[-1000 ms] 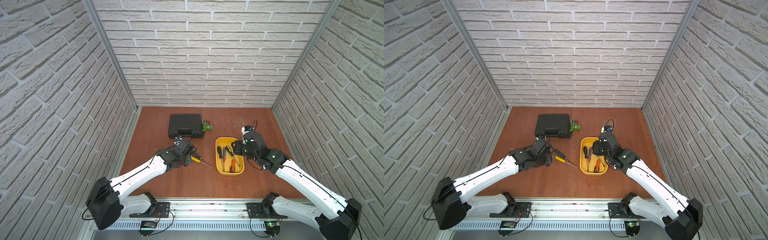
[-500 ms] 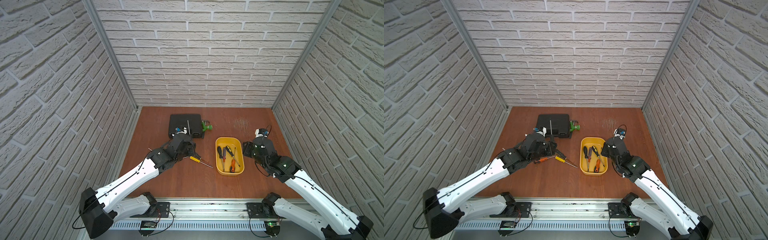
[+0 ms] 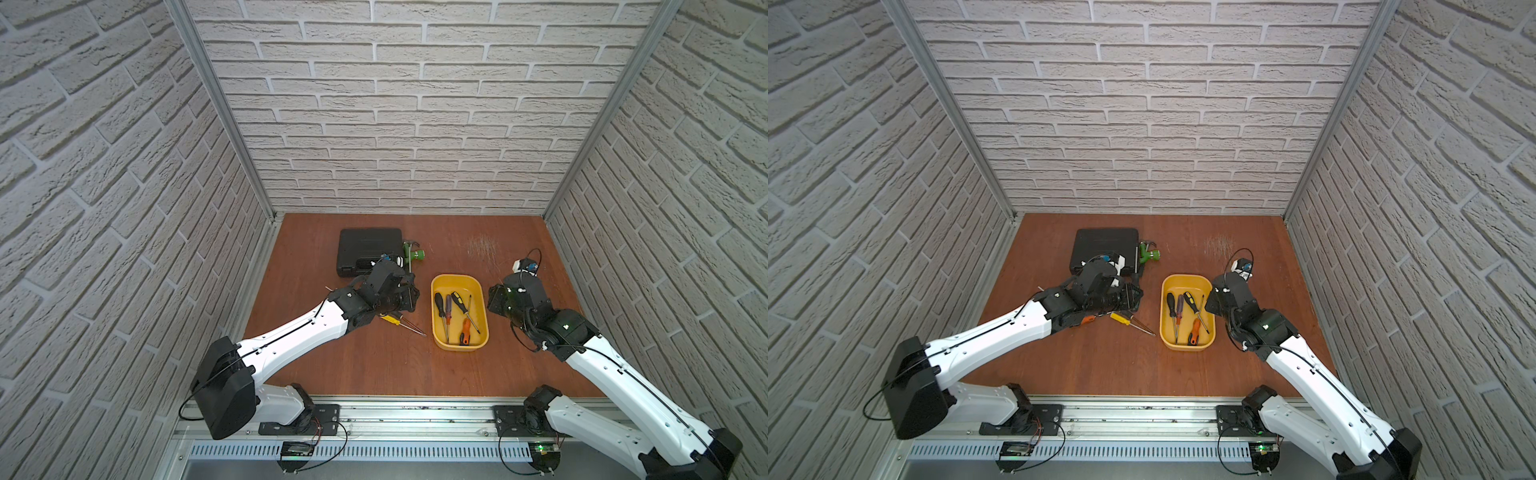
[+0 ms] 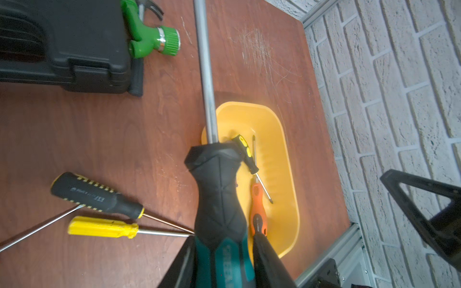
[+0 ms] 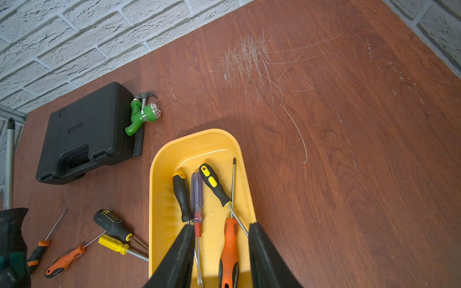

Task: Put the screwdriver on the desktop into the storage box
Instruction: Pick up the screwdriver from the center of the board, then place the screwdriver in the storage box.

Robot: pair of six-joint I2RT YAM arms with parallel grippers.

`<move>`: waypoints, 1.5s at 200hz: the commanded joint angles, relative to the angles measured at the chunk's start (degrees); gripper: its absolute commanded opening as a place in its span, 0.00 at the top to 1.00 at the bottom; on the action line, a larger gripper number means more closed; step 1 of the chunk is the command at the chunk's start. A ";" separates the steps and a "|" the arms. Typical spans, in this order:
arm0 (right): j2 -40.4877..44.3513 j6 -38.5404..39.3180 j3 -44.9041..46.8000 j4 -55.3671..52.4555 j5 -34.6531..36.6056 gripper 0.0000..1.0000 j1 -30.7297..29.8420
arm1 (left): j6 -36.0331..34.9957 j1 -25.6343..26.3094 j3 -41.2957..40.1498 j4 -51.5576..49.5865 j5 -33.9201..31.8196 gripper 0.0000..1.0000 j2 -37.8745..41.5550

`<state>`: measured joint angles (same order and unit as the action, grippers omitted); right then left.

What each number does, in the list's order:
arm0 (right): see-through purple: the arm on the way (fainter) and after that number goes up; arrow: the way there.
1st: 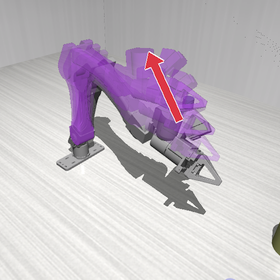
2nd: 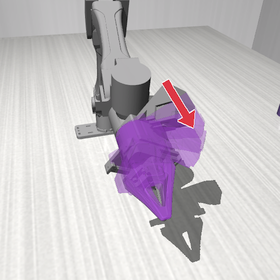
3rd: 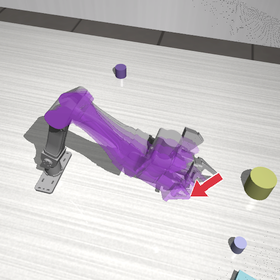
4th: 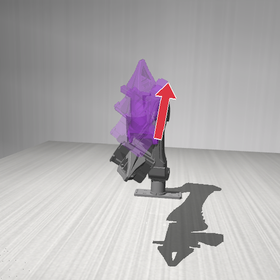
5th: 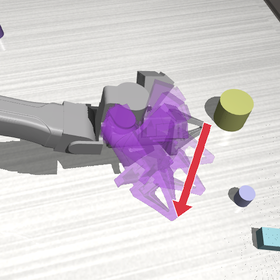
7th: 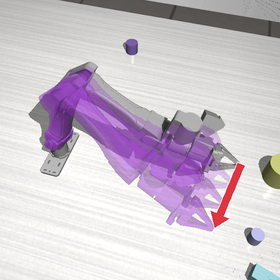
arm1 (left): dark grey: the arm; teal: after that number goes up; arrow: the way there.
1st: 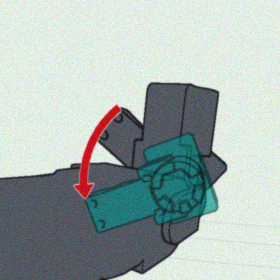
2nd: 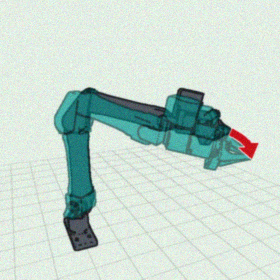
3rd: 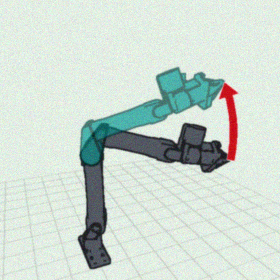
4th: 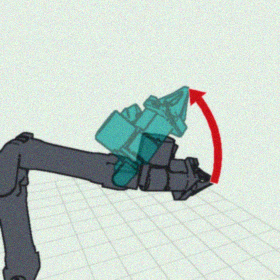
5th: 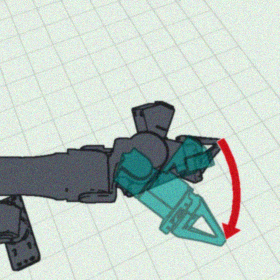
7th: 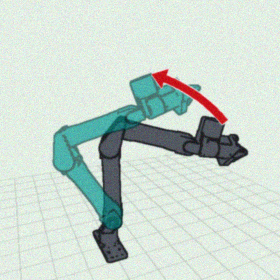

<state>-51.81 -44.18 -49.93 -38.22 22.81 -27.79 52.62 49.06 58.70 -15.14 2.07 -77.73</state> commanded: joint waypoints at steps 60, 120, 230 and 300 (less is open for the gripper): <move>-3.49 -0.44 -1.93 -1.13 -3.30 0.61 1.86 | 4.34 4.64 3.79 10.87 4.42 1.00 -11.18; -1.79 -0.63 -0.97 -1.61 -3.06 0.61 2.91 | 6.49 7.31 7.40 12.98 5.02 1.00 -17.01; -1.10 -0.99 0.47 -1.55 -3.65 0.61 3.88 | 8.46 9.56 7.48 13.68 5.62 1.00 -20.64; -0.50 -1.17 0.95 -1.51 -3.91 0.61 4.24 | 9.25 9.56 6.45 13.73 5.67 1.00 -21.65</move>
<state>-53.34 -44.64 -49.87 -39.81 19.11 -24.10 61.67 58.28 65.52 -4.62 7.64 -98.80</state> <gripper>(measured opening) 0.389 0.374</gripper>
